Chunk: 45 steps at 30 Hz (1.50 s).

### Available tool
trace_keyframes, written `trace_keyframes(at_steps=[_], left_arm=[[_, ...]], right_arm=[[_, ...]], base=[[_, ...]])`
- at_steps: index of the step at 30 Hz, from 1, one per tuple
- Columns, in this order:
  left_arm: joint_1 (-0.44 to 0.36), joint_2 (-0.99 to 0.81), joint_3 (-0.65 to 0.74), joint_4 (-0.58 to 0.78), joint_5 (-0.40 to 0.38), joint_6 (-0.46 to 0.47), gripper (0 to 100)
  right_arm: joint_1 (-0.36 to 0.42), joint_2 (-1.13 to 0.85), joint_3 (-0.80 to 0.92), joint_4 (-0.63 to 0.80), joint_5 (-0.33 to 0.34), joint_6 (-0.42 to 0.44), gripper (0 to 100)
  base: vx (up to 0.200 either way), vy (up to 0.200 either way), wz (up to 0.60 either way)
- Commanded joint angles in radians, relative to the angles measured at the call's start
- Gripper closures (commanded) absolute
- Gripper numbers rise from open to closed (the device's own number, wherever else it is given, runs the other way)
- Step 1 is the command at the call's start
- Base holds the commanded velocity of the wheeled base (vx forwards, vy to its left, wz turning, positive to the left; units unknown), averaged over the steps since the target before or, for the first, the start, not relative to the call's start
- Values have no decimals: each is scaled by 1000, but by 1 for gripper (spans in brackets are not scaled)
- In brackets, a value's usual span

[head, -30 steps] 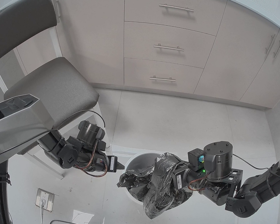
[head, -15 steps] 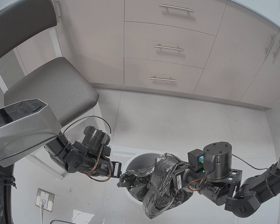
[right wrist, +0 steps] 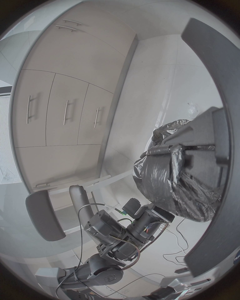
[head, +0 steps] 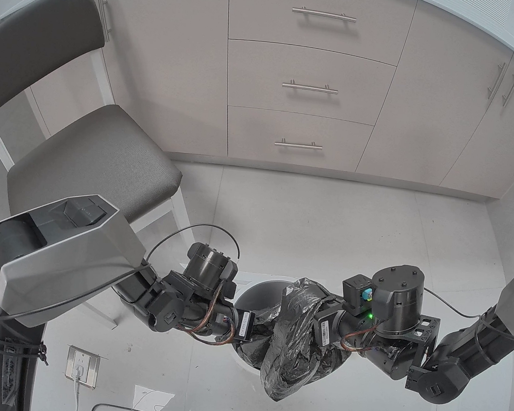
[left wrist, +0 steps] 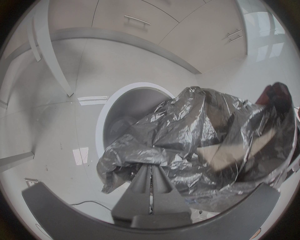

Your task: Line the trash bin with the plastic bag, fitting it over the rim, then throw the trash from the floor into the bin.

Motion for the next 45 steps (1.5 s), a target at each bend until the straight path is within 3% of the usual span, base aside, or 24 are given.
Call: trace_keyframes(at_steps=[1, 7, 13, 28, 35, 45], left_arm=[[-14, 36, -42, 4, 4, -9, 100], [-64, 79, -131, 48, 35, -16, 100], [-101, 131, -280, 189, 80, -12, 100], [-112, 264, -697, 597, 80, -6, 100], [-109, 252, -677, 617, 83, -10, 100], [-89, 108, -497, 603, 126, -67, 100]], right_arm=[[1, 9, 1, -2, 2, -1, 100], [3, 4, -3, -2, 2, -1, 100], [1, 0, -2, -3, 2, 1, 100], [1, 7, 1, -37, 2, 1, 100], [1, 6, 3, -37, 0, 22, 100], [1, 3, 1, -37, -3, 22, 100]], base=[[0, 0, 0], [0, 0, 0], [0, 0, 0], [0, 0, 0], [0, 0, 0], [0, 0, 0]])
